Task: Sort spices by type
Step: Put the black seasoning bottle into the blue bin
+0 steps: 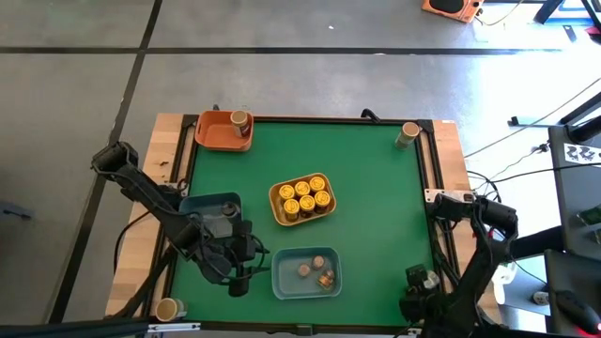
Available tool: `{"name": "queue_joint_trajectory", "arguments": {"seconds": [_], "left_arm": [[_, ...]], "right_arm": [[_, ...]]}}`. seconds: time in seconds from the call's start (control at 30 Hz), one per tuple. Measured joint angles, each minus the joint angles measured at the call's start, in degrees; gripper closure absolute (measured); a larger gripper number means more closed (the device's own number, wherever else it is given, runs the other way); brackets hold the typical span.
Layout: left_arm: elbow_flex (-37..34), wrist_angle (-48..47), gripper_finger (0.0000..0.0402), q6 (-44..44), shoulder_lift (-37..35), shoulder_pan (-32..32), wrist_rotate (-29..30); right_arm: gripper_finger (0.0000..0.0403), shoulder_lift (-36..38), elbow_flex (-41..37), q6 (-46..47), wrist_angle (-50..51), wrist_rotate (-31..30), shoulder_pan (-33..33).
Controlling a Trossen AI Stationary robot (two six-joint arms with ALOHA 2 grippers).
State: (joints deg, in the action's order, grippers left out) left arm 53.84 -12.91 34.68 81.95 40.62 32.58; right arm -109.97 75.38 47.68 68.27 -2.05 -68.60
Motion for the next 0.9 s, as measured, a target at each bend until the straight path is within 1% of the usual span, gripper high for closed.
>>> {"name": "queue_joint_trajectory", "arguments": {"seconds": [0.17,0.23,0.33,0.43,0.5,0.63,0.77,0.83,0.9], "left_arm": [[0.0,0.0,0.0192,0.0,0.0,-0.2,0.0],[0.0,0.0,0.0192,0.0,0.0,-0.2,0.0],[0.0,0.1,0.0192,-0.6,0.0,-0.2,0.0],[0.0,0.1,0.0192,-1.9,0.0,-0.2,0.0],[0.0,0.1,0.0192,-2.0,0.0,-0.2,0.0],[0.0,0.1,0.0192,-3.2,-0.1,0.1,0.0],[0.0,0.1,0.0192,-3.5,-0.6,0.8,0.0],[0.0,0.1,0.0192,-3.6,-1.2,1.9,0.1],[0.0,0.1,0.0192,-4.5,-1.4,3.3,0.3]], "right_arm": [[0.0078,0.0,-3.6,0.0,-3.8,-1.6,0.4],[0.0091,0.1,-4.8,1.0,-5.3,0.2,1.0],[0.0136,0.2,-5.7,4.3,-7.0,2.1,2.0],[0.0205,0.3,-5.7,9.8,-7.4,2.1,3.3],[0.0213,0.5,-5.7,10.4,-7.1,1.6,4.6],[0.0213,1.6,-5.7,11.0,-6.9,-4.0,6.9],[0.0213,3.6,-3.9,11.0,-7.1,-10.4,9.4],[0.0213,5.2,-3.2,11.6,-7.5,-14.9,10.4],[0.0213,6.9,-3.1,13.1,-8.7,-21.4,10.8]]}}
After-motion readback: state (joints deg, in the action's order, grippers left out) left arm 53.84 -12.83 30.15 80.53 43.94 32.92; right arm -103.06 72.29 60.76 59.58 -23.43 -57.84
